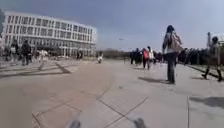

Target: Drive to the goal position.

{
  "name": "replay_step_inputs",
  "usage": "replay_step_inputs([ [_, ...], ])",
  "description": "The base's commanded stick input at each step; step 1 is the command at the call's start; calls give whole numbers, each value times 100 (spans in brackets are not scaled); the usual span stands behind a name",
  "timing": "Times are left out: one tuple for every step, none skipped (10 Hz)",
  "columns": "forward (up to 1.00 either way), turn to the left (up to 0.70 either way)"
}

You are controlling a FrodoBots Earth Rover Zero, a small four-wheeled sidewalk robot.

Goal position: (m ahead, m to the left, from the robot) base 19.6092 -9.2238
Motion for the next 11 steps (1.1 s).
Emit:
replay_step_inputs([
  [85, -21],
  [85, -21],
  [85, -21],
  [85, -21],
  [85, -21],
  [85, -21],
  [85, -21],
  [85, -21],
  [85, -21],
  [85, -21],
  [85, -21],
])
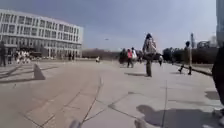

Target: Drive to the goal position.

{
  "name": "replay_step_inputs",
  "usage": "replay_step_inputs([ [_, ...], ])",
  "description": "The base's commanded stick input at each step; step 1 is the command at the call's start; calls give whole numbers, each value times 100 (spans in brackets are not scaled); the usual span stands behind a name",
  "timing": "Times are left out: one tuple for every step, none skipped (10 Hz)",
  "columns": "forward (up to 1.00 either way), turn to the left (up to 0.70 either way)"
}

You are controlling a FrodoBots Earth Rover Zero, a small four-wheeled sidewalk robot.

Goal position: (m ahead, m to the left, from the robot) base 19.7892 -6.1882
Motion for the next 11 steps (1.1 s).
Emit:
replay_step_inputs([
  [85, -21],
  [85, -20],
  [85, -19],
  [85, -16],
  [85, -11],
  [85, -6],
  [85, 0],
  [85, 1],
  [85, 1],
  [85, 1],
  [85, 1],
])
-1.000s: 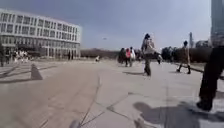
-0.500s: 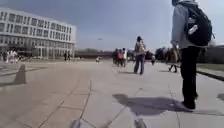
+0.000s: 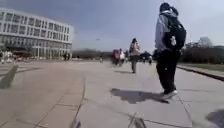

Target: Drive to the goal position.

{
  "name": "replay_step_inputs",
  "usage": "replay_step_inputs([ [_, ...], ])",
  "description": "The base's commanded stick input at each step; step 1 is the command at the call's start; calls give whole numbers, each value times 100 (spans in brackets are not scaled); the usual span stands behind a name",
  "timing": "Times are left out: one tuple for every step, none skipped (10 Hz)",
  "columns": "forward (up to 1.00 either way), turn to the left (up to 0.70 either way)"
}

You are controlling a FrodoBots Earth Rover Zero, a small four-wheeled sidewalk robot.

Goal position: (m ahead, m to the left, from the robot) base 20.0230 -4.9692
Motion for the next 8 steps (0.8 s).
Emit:
replay_step_inputs([
  [85, 1],
  [85, 1],
  [85, 1],
  [85, 1],
  [85, 1],
  [85, 1],
  [85, 1],
  [85, 1],
])
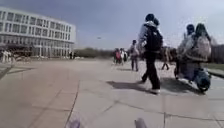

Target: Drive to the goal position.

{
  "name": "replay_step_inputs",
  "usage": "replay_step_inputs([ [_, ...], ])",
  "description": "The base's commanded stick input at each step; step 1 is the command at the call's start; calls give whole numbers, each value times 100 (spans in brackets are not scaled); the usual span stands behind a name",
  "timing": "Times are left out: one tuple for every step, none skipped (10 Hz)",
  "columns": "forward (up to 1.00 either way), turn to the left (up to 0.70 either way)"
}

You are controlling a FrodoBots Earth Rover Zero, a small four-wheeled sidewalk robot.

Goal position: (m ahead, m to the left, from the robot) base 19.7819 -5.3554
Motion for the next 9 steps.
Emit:
replay_step_inputs([
  [85, 1],
  [85, 1],
  [85, 1],
  [85, 1],
  [85, 1],
  [85, 1],
  [85, 1],
  [85, 1],
  [85, 1],
])
